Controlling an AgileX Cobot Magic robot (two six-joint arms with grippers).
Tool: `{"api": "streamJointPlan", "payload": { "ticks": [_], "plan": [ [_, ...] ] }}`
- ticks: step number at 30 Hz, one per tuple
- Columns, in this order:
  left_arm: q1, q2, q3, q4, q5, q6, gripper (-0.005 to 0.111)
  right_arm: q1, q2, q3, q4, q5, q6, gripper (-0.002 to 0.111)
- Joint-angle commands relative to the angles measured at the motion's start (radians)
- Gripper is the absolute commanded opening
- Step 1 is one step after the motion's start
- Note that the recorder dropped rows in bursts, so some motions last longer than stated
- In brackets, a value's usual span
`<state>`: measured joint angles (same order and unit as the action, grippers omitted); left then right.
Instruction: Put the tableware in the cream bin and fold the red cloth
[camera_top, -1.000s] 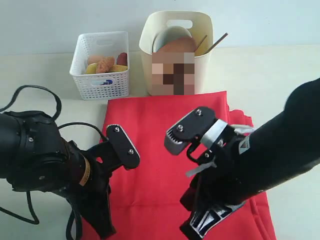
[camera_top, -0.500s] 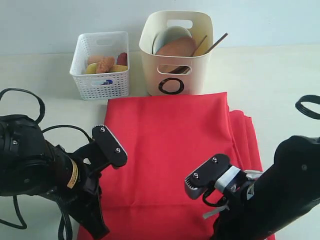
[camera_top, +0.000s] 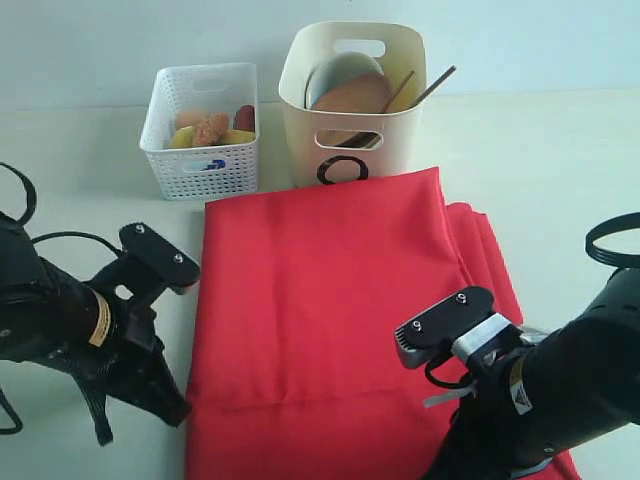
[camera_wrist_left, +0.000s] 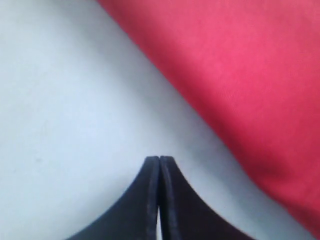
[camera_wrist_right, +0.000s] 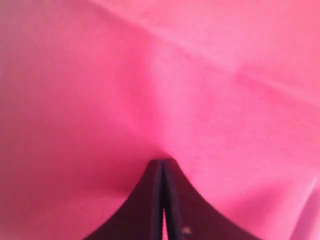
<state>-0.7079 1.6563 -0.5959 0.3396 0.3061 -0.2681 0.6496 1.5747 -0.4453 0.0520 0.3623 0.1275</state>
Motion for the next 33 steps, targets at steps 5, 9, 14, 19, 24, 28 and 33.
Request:
{"api": "streamJointPlan", "payload": {
  "ticks": [5, 9, 14, 19, 24, 28, 33],
  "plan": [
    [0.009, -0.045, 0.0, -0.01, -0.297, -0.013, 0.0, -0.004, 0.034, 0.037, -0.052, 0.039, 0.011, 0.0],
    [0.014, 0.038, -0.008, -0.006, -0.306, -0.013, 0.0, -0.004, 0.034, 0.037, -0.052, 0.035, 0.011, 0.0],
    [0.053, 0.162, -0.071, -0.006, -0.277, -0.005, 0.0, -0.004, 0.034, 0.037, -0.052, 0.035, 0.011, 0.0],
    [0.102, 0.227, -0.115, -0.004, -0.27, -0.001, 0.0, -0.004, 0.034, 0.037, -0.052, 0.035, 0.004, 0.0],
    [0.157, 0.232, -0.149, -0.004, -0.228, -0.001, 0.0, -0.004, 0.034, 0.037, -0.06, 0.035, 0.004, 0.0],
    [0.197, 0.232, -0.155, -0.01, -0.209, -0.001, 0.0, -0.004, 0.034, 0.037, -0.064, 0.035, 0.004, 0.0],
    [0.219, 0.214, -0.155, -0.01, -0.19, -0.001, 0.0, -0.004, 0.034, 0.037, -0.064, 0.035, 0.004, 0.0]
  ]
}}
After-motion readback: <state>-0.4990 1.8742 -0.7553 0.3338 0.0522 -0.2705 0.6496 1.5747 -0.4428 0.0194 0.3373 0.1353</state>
